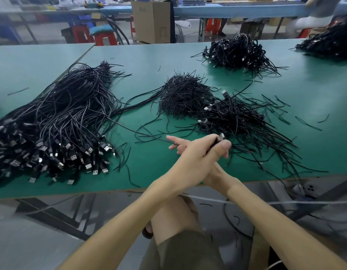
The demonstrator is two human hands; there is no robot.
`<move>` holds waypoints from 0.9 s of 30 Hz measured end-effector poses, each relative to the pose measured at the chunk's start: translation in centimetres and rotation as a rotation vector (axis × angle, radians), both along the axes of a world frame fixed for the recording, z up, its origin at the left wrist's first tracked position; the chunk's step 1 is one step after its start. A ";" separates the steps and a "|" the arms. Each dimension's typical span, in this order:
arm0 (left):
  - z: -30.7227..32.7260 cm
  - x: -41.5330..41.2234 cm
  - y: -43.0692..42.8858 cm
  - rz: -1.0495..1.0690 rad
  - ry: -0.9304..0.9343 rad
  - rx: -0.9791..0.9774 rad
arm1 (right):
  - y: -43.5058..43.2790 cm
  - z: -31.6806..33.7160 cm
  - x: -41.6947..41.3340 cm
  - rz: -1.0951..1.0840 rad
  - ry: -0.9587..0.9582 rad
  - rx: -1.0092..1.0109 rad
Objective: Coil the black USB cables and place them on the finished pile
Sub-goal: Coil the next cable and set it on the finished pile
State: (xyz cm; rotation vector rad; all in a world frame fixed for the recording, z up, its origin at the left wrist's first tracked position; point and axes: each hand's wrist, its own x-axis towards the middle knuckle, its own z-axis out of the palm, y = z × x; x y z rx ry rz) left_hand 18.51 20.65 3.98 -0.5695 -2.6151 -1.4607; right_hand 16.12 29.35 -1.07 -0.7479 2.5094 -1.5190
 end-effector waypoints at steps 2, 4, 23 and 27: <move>1.4 0.1 -1.4 -0.170 -0.025 0.116 | -0.1 0.2 -0.2 -0.024 -0.043 -0.238; 2.1 -0.2 -3.3 -0.262 -0.018 -0.004 | 0.0 0.4 -0.2 -0.062 -0.043 -0.273; 1.2 -0.7 -7.7 -0.300 -0.052 0.036 | -0.3 -1.9 -1.1 -0.048 0.290 0.189; 1.9 -0.2 -6.2 -0.286 -0.162 -0.053 | -0.6 0.0 -0.4 -0.033 0.288 0.206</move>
